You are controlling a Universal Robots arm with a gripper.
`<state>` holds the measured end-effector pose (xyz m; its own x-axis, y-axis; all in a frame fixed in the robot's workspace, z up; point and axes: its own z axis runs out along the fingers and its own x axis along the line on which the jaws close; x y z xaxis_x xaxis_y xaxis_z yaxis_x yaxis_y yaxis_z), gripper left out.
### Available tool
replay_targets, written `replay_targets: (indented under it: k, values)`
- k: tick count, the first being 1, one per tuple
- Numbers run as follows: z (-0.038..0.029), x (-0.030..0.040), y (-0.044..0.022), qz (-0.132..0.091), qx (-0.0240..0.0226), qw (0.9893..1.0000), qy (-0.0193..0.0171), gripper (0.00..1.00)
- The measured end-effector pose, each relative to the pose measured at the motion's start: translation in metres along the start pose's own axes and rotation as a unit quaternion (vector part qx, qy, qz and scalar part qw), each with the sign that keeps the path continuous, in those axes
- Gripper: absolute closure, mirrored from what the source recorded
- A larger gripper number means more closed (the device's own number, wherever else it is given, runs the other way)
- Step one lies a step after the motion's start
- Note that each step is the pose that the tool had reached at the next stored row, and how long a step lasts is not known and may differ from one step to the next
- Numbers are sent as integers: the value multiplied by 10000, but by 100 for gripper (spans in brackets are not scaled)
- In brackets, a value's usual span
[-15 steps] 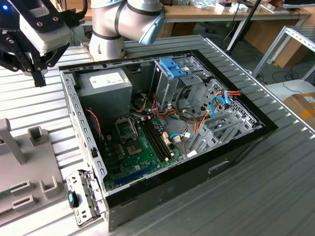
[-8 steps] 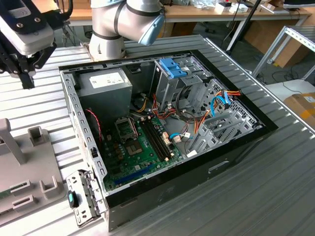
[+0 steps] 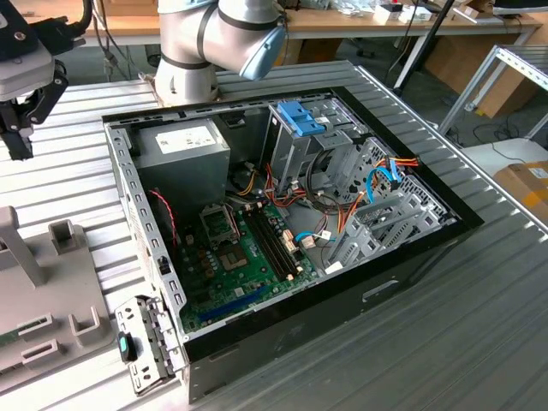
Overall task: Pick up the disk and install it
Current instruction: 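Reach for the disk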
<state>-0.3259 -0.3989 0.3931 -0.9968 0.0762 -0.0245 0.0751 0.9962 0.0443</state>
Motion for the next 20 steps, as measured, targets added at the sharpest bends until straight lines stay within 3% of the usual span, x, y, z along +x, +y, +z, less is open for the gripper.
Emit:
replay_targets:
  k: [9, 20]
  values:
    - [-5, 174, -13, 0, 0, 10000, 0, 89]
    - [-6, 234, -18, 0, 0, 10000, 0, 89]
